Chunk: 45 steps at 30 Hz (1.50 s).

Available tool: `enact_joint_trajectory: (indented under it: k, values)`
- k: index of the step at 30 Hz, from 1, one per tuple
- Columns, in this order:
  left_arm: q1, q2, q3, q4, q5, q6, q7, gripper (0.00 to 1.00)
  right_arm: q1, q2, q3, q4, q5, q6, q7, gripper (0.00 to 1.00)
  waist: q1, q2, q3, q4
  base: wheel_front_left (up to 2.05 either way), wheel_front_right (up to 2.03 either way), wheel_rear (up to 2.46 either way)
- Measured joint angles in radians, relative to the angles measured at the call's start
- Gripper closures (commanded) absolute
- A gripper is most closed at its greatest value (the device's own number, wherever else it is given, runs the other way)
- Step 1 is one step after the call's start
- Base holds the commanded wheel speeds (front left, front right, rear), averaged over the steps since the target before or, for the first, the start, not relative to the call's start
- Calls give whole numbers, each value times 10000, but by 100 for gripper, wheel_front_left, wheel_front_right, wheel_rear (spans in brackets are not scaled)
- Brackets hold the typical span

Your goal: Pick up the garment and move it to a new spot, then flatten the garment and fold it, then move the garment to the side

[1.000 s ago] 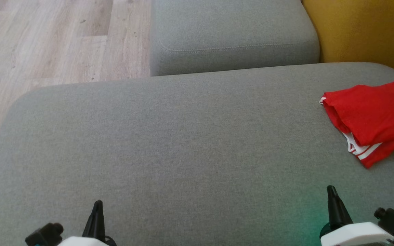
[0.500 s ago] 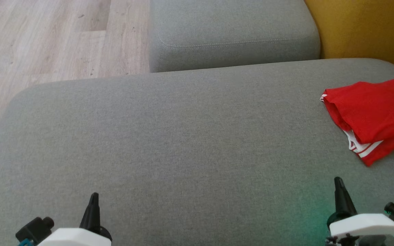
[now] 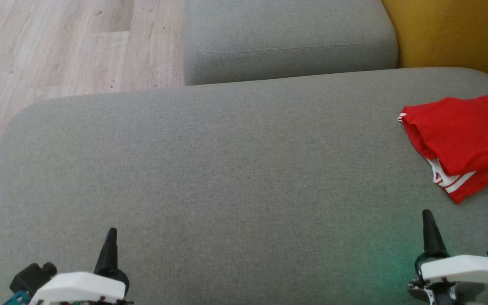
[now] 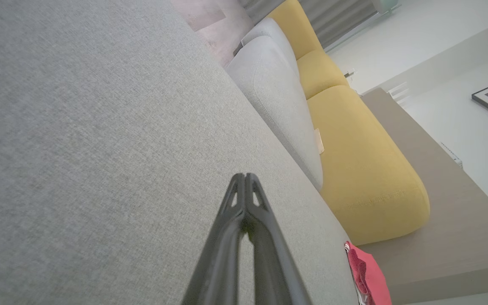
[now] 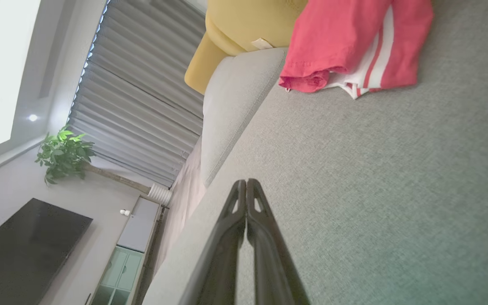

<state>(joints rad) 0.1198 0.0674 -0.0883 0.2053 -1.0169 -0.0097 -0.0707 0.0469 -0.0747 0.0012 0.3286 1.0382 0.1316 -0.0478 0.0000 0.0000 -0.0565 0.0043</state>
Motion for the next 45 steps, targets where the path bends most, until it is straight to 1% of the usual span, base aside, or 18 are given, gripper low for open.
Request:
enact_joint_trajectory:
  k: [15, 19, 45]
  values:
    - [-489, -2, 362, 224, -1914, -357, 431, 100, -220, 58, -397, -115, 1747, 0, 485, 100, 0, 0, 185, -13, 0, 0, 0]
    - [-547, -2, 410, 267, -2251, -370, 529, 100, -318, 77, -458, -134, 2059, 0, 575, 100, 0, 0, 219, -16, 0, 0, 0]
    - [-1410, -17, 1055, 589, -5317, -972, 1269, 100, -902, 190, -1091, -384, 4890, 0, 1285, 100, 0, 0, 521, -38, 0, 0, 0]
